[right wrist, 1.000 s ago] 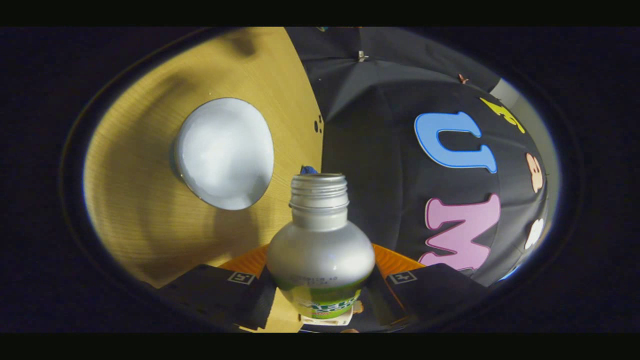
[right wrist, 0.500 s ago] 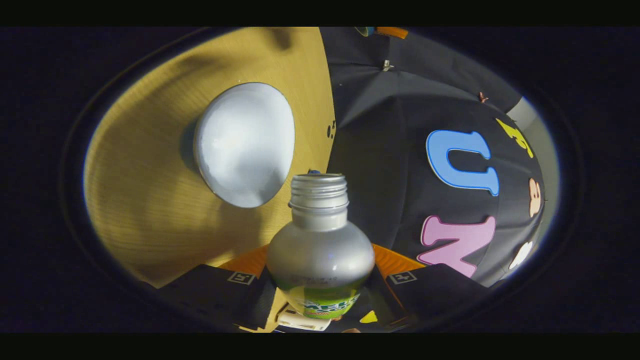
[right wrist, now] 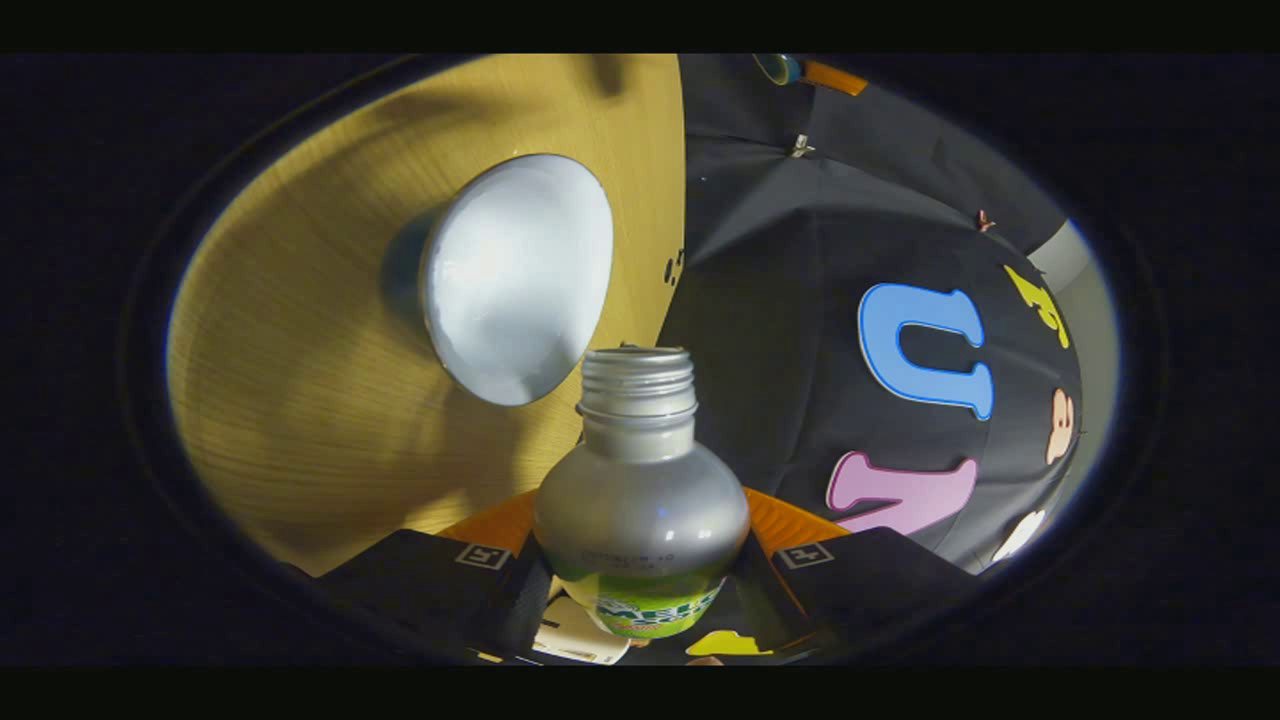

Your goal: Open the teacup lid with one hand, grasp the water bottle and pour water into the teacup with the other hand; after pouring, place the water bottle on the coaster and then close the teacup lid.

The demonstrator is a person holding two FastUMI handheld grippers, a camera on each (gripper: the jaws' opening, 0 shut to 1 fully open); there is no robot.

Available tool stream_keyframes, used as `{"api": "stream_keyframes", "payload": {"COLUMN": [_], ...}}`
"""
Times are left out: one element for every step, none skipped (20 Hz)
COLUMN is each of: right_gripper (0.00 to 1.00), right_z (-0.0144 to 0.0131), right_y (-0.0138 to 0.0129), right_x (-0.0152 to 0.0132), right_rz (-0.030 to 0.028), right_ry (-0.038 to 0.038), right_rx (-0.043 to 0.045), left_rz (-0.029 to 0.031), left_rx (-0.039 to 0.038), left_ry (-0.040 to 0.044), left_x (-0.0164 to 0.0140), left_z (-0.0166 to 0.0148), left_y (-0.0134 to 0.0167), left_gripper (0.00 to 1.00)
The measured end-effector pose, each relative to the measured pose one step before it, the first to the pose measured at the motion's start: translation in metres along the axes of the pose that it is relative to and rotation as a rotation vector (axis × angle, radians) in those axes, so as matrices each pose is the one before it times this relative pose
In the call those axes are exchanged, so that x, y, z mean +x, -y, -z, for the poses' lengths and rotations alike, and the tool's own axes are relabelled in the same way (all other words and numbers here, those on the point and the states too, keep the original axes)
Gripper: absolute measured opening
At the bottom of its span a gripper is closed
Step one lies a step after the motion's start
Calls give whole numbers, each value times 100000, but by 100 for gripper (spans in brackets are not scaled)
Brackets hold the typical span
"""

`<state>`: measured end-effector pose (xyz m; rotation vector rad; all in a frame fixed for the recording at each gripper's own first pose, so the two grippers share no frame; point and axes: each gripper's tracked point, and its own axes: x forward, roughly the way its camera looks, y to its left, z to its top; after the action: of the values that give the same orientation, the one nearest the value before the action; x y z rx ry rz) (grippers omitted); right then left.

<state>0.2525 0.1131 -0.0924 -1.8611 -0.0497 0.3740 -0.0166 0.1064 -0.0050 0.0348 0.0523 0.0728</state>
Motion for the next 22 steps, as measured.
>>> {"api": "stream_keyframes", "payload": {"right_gripper": [80, 81, 81, 81, 81, 81, 81, 81, 81, 81, 80, 77, 80, 80, 77, 81, 77, 77, 77, 77, 77, 77], "right_z": [43, 62, 198, 146, 33, -77, -259, -49, -52, -60, -65, -29, -8, 163, 49, 5, 34, 39, 164, 98, 127, 136], "right_y": [-44, -2, -251, -131, -9, -31, 241, 185, 75, 150, 117, 231, 101, 19, 0, -36, 21, 174, 24, -12, 125, 151], "right_x": [37, -16, -75, -67, 19, -46, 113, 23, 65, -54, 138, -30, 131, -33, 48, -9, 39, 4, -6, -37, 46, -37], "right_rz": [185, 96, -86, -192, -236, -188, 247, 333, 98, 163, 197, 549, 131, -15, -134, -148, 125, 590, 200, 57, 107, 161], "right_ry": [103, 231, -86, -45, 226, 334, 423, 366, 293, 487, 181, 18, 84, -361, 110, -59, 11, -63, 21, -120, 17, -165], "right_rx": [-1154, -1447, -1103, -533, -35, -212, -763, -1122, -999, -808, -842, -889, -856, -342, -209, -505, -944, -950, -814, -519, -160, 240], "left_rz": [24, 150, 167, -24, -148, -83, 74, -118, -274, -135, -166, -219, -96, -49, 7, -121, -58, -90, -155, 26, -88, -163], "left_rx": [248, 52, -89, -112, -141, -255, -193, -49, -92, -190, -202, -298, -294, -196, 55, 186, 175, 144, 137, 185, 536, 801], "left_ry": [127, 73, 31, -129, 183, -24, -28, -33, 86, -83, -44, 101, 6, 273, 540, 425, 106, 98, 210, 122, 119, 333], "left_x": [-91, -32, 36, 7, 40, -50, -86, -64, -72, -81, -52, -24, -133, -143, -73, -149, -32, -136, -40, -39, -53, -66], "left_z": [-55, -67, 45, -15, -18, -77, 4, -94, 74, -95, 78, -34, 0, -116, -80, -188, -27, -138, 18, -66, -107, -213], "left_y": [2, 46, 35, -3, -33, 0, -34, -38, -114, -146, -71, -58, -56, -60, 1, -39, -106, -91, -49, 6, 32, -61], "left_gripper": [31, 31, 31, 31, 31, 31, 31, 31, 31, 31, 30, 31, 31, 30, 33, 31, 30, 31, 31, 31, 30, 30]}}
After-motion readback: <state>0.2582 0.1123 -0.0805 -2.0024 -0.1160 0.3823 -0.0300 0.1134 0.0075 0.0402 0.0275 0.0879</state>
